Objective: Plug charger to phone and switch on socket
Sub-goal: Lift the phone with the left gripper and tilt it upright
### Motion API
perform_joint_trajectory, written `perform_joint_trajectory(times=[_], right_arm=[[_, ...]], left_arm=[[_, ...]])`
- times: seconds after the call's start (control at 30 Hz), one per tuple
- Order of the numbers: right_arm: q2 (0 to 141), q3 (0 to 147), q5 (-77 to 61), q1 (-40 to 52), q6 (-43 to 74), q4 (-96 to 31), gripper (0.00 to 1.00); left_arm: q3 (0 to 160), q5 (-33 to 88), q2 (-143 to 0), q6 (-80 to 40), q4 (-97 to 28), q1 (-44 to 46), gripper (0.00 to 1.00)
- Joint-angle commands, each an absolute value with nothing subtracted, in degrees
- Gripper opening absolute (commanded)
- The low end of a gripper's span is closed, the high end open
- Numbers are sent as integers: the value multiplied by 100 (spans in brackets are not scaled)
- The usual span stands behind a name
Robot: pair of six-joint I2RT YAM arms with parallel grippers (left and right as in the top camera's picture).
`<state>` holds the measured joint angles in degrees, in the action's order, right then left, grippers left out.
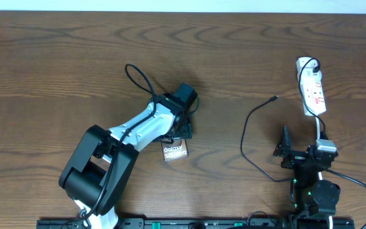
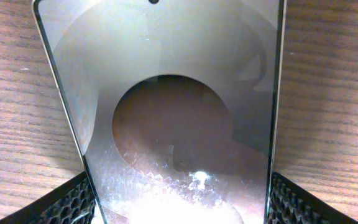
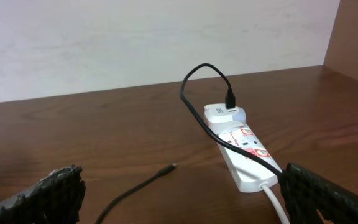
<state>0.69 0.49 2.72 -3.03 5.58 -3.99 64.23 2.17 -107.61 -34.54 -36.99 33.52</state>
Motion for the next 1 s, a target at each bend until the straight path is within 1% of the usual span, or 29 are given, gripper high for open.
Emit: perform_joint_trajectory(times=[0.0,0.37,0.63,0.9,0.97], right_arm=[[38,30,261,-259,508,-405,99],[38,32,261,-259,506,-403,99],[38,32,261,-259,508,-405,99],[38,32,261,-259,508,-405,99],[38,32,261,-259,508,-405,99]], left_arm=[[6267,714,-10923,-3481,-3728,3367,75],[6276,1166,-10438,-3481,-3723,3308,74],[6276,1614,-10359,-3472,-3721,3138,73],[6276,2342,-10359,-3227,-3675,2869,73],[6276,2655,-10359,-3013,-3610,2794,72]])
